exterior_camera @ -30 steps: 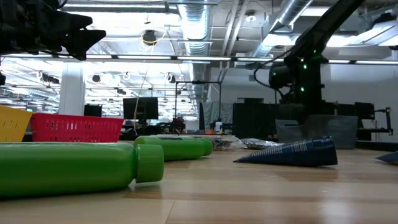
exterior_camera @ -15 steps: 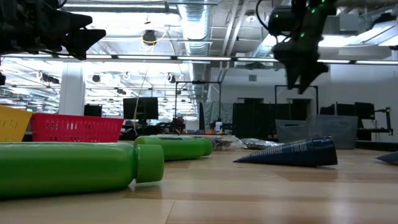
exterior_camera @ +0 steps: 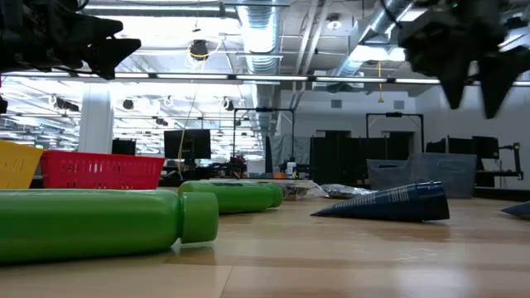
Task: Pick & Place Travel size toiletries
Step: Put the shaving cream into the black bin
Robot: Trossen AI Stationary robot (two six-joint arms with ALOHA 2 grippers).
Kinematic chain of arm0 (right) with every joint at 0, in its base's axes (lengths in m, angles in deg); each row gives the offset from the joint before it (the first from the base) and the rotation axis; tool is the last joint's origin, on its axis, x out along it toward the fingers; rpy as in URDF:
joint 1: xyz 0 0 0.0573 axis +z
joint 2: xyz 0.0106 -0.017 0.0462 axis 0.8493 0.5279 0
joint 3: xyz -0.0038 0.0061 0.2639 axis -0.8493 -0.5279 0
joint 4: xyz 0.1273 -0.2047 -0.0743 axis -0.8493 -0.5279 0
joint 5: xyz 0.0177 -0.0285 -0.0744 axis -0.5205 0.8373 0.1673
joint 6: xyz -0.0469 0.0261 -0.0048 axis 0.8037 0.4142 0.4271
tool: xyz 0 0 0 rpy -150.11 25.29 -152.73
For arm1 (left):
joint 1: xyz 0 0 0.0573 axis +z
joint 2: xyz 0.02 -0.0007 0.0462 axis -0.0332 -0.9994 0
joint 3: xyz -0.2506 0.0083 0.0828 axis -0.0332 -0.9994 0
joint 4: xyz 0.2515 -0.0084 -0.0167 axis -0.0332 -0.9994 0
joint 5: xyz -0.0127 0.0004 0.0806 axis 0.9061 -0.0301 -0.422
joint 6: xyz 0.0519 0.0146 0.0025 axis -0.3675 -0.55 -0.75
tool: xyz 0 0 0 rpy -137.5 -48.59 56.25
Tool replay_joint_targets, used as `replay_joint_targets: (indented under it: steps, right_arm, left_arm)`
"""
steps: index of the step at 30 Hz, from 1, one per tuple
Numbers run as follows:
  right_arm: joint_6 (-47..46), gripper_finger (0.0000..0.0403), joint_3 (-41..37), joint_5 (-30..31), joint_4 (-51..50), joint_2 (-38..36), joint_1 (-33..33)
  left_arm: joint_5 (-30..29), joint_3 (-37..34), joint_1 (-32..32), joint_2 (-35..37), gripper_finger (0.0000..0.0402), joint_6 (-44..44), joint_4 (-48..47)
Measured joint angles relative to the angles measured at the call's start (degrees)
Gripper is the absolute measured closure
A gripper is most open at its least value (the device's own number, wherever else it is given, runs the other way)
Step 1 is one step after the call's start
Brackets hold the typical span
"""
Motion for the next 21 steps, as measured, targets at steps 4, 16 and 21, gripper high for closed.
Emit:
replay_joint_targets:
  steps: [4, 16, 21]
  right_arm:
    - [-13.18, 0.0117, -0.22, -0.02, 0.90, 2.61, 7.34]
    - [-34.11, 0.0070, -0.23, -2.89, 13.12, 15.29, 14.91]
    - [-35.65, 0.0077, -0.23, -4.42, 16.51, 20.31, 14.91]
  left_arm:
    - [0.00, -0.01, 0.00, 0.00, 0.0160, 0.01, 0.32]
    - [0.00, 0.00, 0.00, 0.00, 0.0160, 0.00, 0.83]
    - [0.00, 0.00, 0.00, 0.00, 0.0160, 0.02, 0.93]
